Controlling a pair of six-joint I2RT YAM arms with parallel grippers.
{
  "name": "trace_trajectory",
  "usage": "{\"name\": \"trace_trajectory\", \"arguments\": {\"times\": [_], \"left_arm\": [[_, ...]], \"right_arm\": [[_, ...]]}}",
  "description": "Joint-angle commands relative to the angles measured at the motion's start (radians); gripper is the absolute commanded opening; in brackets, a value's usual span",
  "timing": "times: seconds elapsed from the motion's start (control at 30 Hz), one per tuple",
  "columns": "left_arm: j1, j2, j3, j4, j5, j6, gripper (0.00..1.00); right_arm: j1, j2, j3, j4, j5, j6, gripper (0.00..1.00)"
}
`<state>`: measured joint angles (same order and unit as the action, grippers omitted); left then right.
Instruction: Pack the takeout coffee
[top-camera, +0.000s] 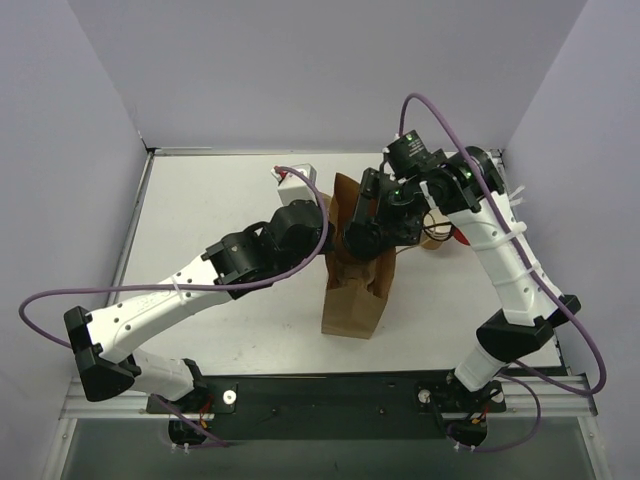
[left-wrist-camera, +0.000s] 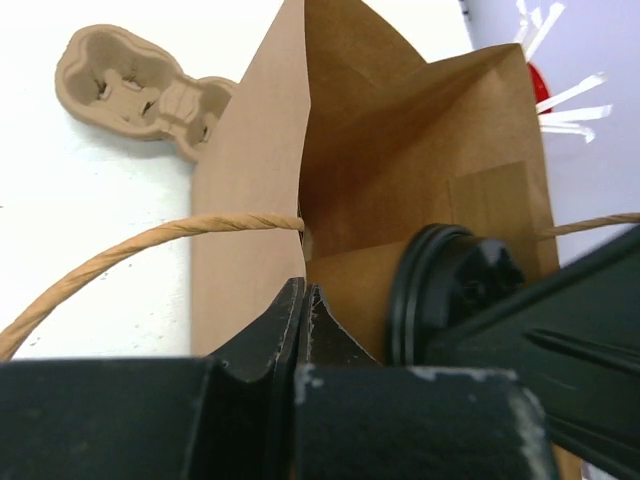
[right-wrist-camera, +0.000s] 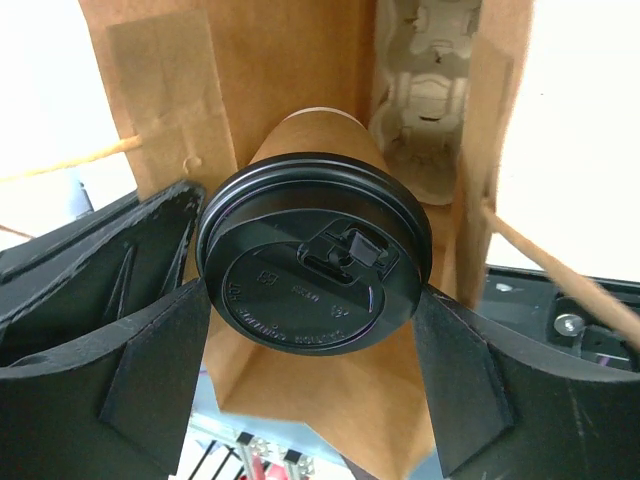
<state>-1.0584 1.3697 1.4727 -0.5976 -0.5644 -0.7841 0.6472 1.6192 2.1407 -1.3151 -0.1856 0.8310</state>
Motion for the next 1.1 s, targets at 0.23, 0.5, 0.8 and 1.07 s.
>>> {"name": "trace_trajectory", "arguments": {"times": [0.23, 0.5, 0.8, 1.07], "left_arm": [[-0.015, -0.040, -0.038, 0.207, -0.029, -0.056, 0.00], [-0.015, -0.011, 0.006, 0.130, -0.094, -0.083, 0.00], [-0.015, -0.030, -0.020, 0.142, -0.107, -0.084, 0.00], [-0.015, -0.029, -0.012, 0.142, -0.114, -0.072, 0.00]], "right_arm": [[0.068, 0.073, -0.015, -0.173, 0.173, -0.033, 0.44], [0.109, 0.071, -0.070, -0.171, 0.211, -0.044, 0.44], [0.135, 0.059, -0.155, -0.162, 0.203, -0.072, 0.43], [0.140, 0.044, -0.226, -0.128, 0.193, -0.092, 0.42]]}}
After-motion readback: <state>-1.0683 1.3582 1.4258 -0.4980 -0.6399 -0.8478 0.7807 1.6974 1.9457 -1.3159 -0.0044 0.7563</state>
